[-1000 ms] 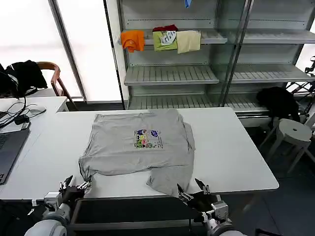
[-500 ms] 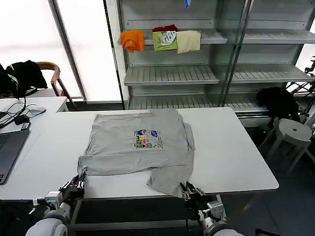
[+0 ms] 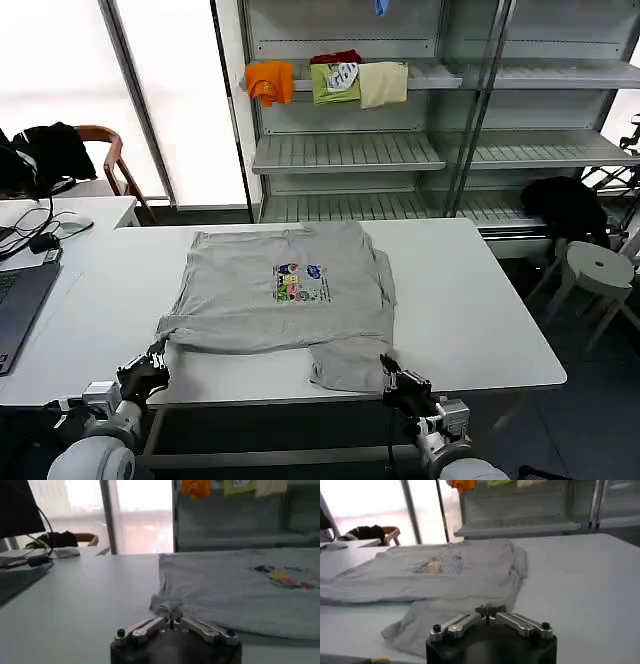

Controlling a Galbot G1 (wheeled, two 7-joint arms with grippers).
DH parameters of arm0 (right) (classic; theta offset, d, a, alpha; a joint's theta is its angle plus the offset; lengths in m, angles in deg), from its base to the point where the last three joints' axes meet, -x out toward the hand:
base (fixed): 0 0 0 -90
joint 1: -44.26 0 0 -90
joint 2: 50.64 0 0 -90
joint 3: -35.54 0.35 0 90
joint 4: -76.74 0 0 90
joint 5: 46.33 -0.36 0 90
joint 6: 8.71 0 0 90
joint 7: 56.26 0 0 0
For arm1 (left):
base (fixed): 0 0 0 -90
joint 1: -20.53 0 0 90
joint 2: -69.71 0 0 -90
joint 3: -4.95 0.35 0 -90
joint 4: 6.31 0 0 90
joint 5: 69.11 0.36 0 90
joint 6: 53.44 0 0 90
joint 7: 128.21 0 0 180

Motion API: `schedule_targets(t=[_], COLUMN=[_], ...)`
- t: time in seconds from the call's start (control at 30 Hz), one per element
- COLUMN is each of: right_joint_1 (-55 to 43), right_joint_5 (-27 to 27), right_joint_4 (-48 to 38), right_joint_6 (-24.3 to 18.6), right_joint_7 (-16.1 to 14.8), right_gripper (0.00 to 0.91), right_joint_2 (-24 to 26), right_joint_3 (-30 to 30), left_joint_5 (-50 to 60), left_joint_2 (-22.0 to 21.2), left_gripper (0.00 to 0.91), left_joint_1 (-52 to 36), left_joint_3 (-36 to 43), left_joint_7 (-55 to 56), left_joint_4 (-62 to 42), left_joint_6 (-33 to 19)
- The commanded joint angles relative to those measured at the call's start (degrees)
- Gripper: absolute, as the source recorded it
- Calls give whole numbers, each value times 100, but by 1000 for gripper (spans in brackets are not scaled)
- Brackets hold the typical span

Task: Fold and organize the clothes.

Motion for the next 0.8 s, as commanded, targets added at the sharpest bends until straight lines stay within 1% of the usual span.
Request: schedule_targets(t=[0.03,0.17,0.27,0.33,0.37,0.4,0.43,0.5,0.57,0.63,0.7,0.8], right_joint_1=[-1143,-1722,-2184,-2162,-1998,-1839,-1548,-1096,-691,-394,-96,138], right_joint_5=[-332,-366,-364,-336,-317,-290,-193,-236,-65,37,-15,-16], right_joint_4=[-355,-767,-1118,-1196,-1149,-1088,-946,-692,-519,-428,-368,-285], right_joint_6=[79,218,366,373,380,381,373,372,370,367,361,358], right_joint_7=[84,84,107,111,43,-25,-201,-342,-592,-703,-706,-784], right_gripper=[0,0,0,0,393,907,907,907,907,907,907,907], right_joint_2=[-69,-222,-317,-318,-247,-201,-84,42,34,42,168,148], right_joint_3=[60,69,77,54,2,-23,-71,-67,50,149,151,243], left_joint_5=[-1056,-1321,-1347,-1306,-1265,-1262,-1237,-1215,-1189,-1171,-1121,-1007], left_joint_2=[-56,-110,-149,-157,-166,-171,-172,-137,-109,-82,-70,-98], left_gripper=[0,0,0,0,0,0,0,0,0,0,0,0], left_joint_1=[-823,-1170,-1419,-1539,-1546,-1534,-1491,-1376,-1274,-1203,-1165,-1138], left_joint_3=[-12,18,31,52,52,46,41,40,38,31,44,85], left_joint_7=[-100,-94,-83,-74,-78,-83,-101,-138,-170,-190,-230,-261], left_joint_4=[-224,-432,-591,-686,-704,-701,-688,-662,-632,-600,-568,-523], left_joint_6=[26,228,274,306,300,300,275,197,142,122,106,110])
